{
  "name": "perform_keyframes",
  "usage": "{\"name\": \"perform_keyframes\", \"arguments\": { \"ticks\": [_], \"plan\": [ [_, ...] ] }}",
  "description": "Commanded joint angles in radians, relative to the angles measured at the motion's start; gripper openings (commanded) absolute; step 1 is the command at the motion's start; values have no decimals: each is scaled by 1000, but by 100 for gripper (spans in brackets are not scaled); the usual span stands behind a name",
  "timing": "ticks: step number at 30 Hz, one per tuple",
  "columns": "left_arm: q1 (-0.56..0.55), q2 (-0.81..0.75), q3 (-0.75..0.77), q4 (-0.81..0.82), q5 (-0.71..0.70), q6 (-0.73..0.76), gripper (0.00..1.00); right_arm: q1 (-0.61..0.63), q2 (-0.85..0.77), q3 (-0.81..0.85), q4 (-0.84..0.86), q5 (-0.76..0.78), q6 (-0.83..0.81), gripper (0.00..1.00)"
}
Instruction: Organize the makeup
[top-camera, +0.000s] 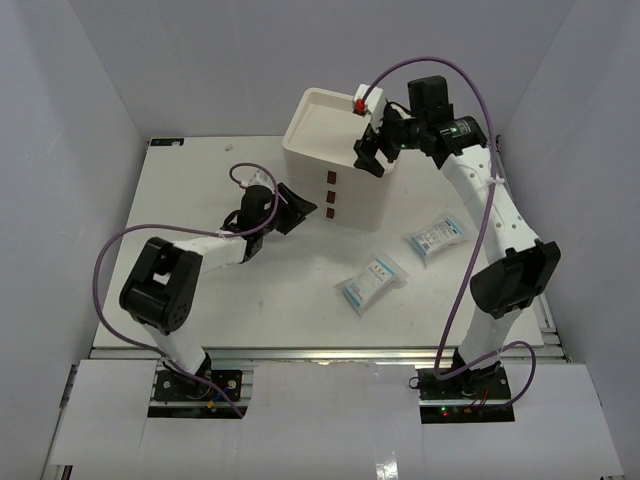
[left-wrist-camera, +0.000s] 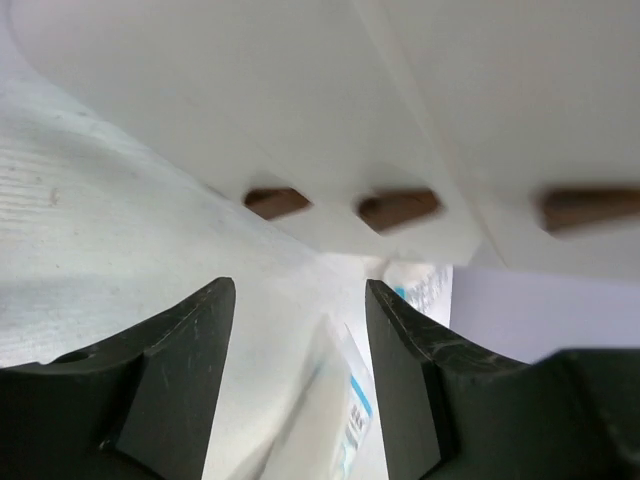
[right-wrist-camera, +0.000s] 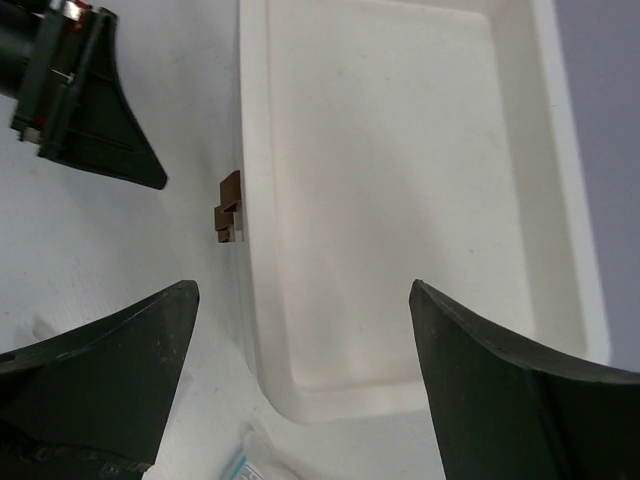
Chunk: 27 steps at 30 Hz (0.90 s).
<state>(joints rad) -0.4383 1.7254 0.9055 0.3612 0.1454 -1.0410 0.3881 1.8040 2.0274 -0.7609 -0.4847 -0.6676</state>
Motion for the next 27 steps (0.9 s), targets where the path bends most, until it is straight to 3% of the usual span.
{"name": "perform_keyframes", "arguments": {
  "ticks": [1,4,8,10,16,27],
  "plan": [
    [1,-211,-60,-50,93,223,67,-66,-141,34,6,-52,19,93],
    [-2,-322,-123,-82,176,341,73,-153,-232,-27,5,-136,29,96],
    [-32,-420,-163,-166,262,460,98,-334,-401,-226,6,-319,18,95],
    [-80,-465,-179,-197,257,513,98,-444,-488,-368,5,-425,12,94],
    [-254,-475,-159,-221,120,625,98,-611,-624,-686,-24,-557,33,92],
    [-434,-118,105,-322,-88,785,95,-707,-594,-895,-38,-590,26,96]
  ]
}}
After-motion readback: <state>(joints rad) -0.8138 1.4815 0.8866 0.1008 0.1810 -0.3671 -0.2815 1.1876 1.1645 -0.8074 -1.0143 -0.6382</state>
